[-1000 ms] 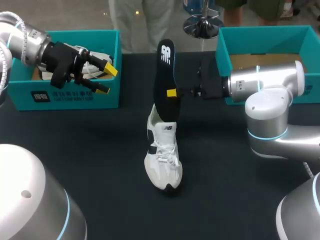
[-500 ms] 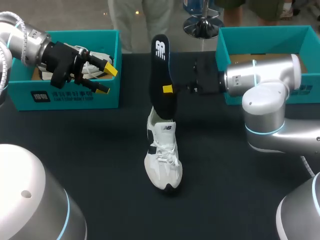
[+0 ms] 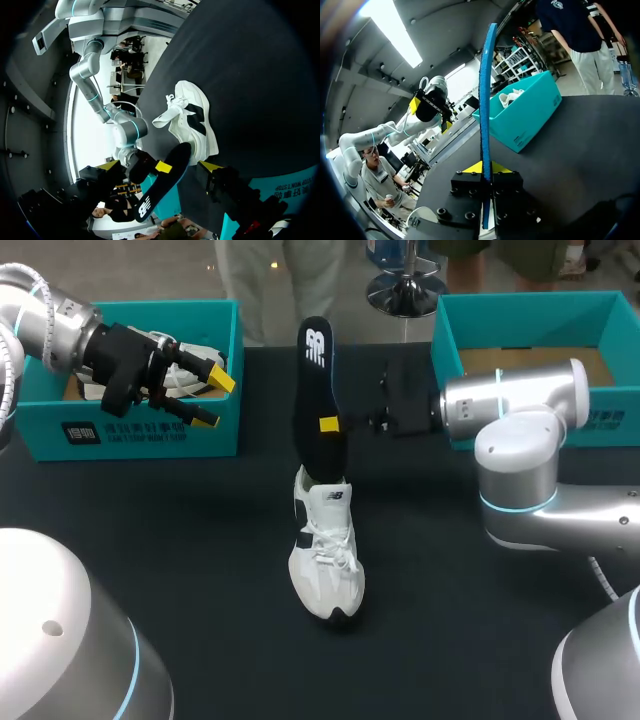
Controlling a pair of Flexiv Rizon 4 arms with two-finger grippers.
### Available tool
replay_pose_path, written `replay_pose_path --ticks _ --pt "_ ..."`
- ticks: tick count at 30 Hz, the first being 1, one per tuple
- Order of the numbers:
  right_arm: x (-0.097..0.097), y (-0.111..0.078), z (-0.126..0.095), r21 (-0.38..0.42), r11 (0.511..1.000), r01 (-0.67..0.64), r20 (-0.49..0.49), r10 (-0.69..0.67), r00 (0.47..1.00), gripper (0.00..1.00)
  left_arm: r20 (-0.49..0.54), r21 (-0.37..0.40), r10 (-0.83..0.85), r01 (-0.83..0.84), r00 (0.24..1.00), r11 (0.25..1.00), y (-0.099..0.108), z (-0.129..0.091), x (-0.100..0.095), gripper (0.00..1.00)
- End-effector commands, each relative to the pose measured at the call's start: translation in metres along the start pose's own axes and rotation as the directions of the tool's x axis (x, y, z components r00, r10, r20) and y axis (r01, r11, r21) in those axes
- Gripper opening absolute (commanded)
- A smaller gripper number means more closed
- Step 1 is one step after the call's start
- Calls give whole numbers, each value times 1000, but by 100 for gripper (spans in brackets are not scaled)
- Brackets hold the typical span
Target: Take the shoe out of the shoebox, open the shoe tongue, remove and reinsert the insole, then place the shoe into the shoebox
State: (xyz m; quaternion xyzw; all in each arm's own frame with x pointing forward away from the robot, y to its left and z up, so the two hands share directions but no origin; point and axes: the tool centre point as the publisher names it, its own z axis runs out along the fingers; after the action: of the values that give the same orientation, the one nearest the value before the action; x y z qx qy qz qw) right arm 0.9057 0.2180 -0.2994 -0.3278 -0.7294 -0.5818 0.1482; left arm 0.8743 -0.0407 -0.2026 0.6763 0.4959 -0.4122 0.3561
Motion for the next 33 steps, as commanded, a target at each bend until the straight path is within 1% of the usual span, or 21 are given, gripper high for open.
replay_pose_path --ticks 1,11,21,29,33 --pt "9 -10 0 -15 1000 -3 11 3 1000 0 -2 1 1 -1 1000 1000 0 0 0 100" --pt "15 -26 3 -11 1000 -18 12 18 1000 0 -2 1 1 -1 1000 1000 0 0 0 100" --pt "16 -46 13 5 999 -37 8 37 999 0 -2 1 1 -1 1000 1000 0 0 0 100" --pt "22 -60 8 -10 998 -61 26 61 998 0 -2 1 1 -1 1000 1000 0 0 0 100" --pt "24 -67 10 -3 997 -76 19 76 997 0 -2 1 1 -1 1000 1000 0 0 0 100"
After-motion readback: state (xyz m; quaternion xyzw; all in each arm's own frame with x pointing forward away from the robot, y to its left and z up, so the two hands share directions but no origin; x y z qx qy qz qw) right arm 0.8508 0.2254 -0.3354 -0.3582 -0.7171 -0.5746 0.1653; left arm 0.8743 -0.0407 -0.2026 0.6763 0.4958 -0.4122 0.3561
